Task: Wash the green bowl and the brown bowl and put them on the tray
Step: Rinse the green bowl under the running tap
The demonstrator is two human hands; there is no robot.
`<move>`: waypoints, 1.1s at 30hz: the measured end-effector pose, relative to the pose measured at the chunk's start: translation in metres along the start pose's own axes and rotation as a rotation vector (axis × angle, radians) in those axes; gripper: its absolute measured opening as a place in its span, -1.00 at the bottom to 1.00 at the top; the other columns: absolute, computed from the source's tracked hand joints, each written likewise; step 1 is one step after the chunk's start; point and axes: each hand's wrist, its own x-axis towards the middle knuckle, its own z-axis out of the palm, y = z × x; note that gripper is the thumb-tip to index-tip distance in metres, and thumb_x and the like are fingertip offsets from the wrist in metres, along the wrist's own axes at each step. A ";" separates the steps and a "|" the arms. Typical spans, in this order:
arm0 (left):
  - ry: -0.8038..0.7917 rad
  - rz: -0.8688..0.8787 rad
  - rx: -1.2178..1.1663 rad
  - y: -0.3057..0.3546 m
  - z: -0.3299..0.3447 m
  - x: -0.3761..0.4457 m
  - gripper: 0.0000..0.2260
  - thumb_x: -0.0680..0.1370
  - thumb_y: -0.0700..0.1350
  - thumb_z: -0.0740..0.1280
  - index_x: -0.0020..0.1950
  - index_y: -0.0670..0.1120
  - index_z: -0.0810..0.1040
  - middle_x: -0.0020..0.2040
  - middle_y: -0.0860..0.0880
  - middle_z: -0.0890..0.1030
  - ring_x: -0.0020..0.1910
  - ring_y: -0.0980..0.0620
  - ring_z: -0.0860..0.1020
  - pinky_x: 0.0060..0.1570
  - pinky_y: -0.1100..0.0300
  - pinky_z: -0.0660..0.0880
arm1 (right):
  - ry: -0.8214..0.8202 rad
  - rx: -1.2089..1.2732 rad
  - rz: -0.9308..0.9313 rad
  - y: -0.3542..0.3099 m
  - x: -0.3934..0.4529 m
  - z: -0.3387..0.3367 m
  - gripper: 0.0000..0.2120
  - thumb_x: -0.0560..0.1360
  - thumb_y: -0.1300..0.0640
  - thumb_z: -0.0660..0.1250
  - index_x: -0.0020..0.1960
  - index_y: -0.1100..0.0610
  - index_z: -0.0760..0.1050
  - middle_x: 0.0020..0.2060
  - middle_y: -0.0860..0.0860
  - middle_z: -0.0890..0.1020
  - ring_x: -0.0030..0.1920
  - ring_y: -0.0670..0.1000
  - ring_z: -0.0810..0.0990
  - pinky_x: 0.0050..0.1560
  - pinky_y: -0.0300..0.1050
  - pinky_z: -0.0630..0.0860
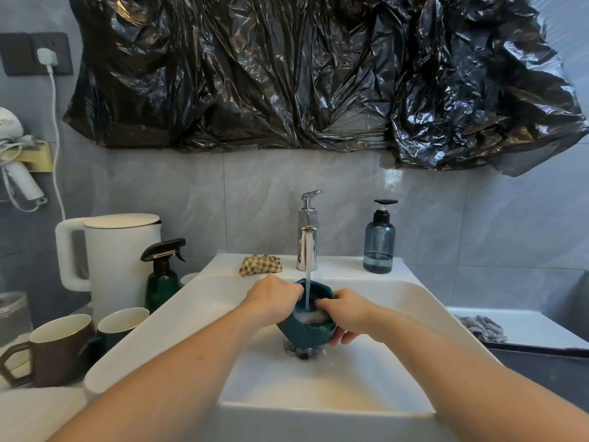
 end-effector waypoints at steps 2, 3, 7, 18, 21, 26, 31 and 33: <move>-0.028 -0.024 -0.034 0.001 -0.001 0.001 -0.76 0.49 0.06 0.27 -0.16 -0.10 0.57 -0.16 -0.11 0.57 -0.25 -0.07 0.44 -0.27 0.09 0.35 | -0.012 0.027 0.044 0.000 -0.001 0.000 -0.71 0.67 -0.02 0.11 0.22 0.15 0.46 0.03 0.15 0.71 -0.31 0.02 0.72 -0.32 -0.20 0.61; -0.038 -0.042 -0.042 0.000 0.000 0.002 -0.75 0.55 0.06 0.25 -0.08 -0.10 0.59 -0.13 -0.11 0.56 -0.24 -0.06 0.44 -0.29 0.11 0.35 | -0.012 0.040 0.060 0.001 -0.001 0.000 -0.70 0.65 0.01 0.12 0.21 0.17 0.47 0.01 0.18 0.71 -0.31 0.04 0.72 -0.32 -0.19 0.61; -0.062 -0.082 -0.102 0.001 0.002 0.003 -0.74 0.61 0.12 0.19 0.00 -0.05 0.53 -0.02 -0.12 0.58 -0.12 -0.08 0.47 -0.18 0.08 0.44 | 0.010 0.064 0.102 -0.002 -0.002 -0.002 -0.70 0.64 0.08 0.08 0.23 0.19 0.48 -0.08 0.15 0.68 -0.35 0.04 0.69 -0.34 -0.20 0.59; -0.042 -0.055 -0.055 0.001 0.001 0.004 -0.63 0.66 0.12 0.08 0.20 -0.07 0.56 0.13 -0.15 0.59 -0.08 -0.07 0.50 -0.07 0.04 0.49 | 0.054 0.147 0.133 -0.007 -0.008 -0.002 -0.70 0.66 0.11 0.01 0.18 0.17 0.48 -0.14 0.12 0.68 -0.41 0.02 0.63 -0.40 -0.22 0.53; -0.057 -0.063 -0.004 0.000 0.004 0.004 -0.60 0.67 0.11 0.03 0.22 -0.07 0.55 0.14 -0.15 0.60 0.02 -0.13 0.56 0.00 0.00 0.58 | 0.055 0.126 0.149 -0.007 -0.008 -0.001 -0.70 0.68 0.08 0.01 0.22 0.16 0.46 -0.08 0.13 0.69 -0.36 0.01 0.64 -0.40 -0.23 0.55; -0.013 -0.041 0.053 0.003 0.001 0.001 -0.61 0.66 0.12 0.04 0.17 -0.05 0.58 0.02 -0.08 0.62 -0.02 -0.13 0.61 0.03 -0.01 0.67 | 0.100 0.122 0.142 -0.010 -0.012 -0.004 -0.73 0.69 0.08 0.04 0.22 0.17 0.45 -0.15 0.11 0.62 -0.38 0.01 0.61 -0.41 -0.25 0.53; 0.026 0.035 0.192 0.010 -0.012 -0.010 -0.60 0.63 0.15 0.07 0.00 -0.04 0.62 -0.10 -0.10 0.71 -0.11 -0.12 0.69 0.01 -0.02 0.69 | 0.151 0.171 0.163 -0.008 -0.009 -0.003 -0.74 0.63 0.05 0.13 0.12 0.20 0.49 -0.14 0.17 0.71 -0.38 0.06 0.64 -0.44 -0.23 0.52; 0.040 0.069 0.271 0.008 -0.015 -0.014 -0.61 0.64 0.17 0.10 -0.07 -0.04 0.61 -0.10 -0.11 0.72 -0.12 -0.10 0.70 -0.03 0.04 0.61 | 0.168 0.187 0.169 -0.009 -0.010 -0.003 -0.75 0.63 0.05 0.14 0.10 0.19 0.48 -0.10 0.19 0.72 -0.37 0.07 0.65 -0.44 -0.23 0.52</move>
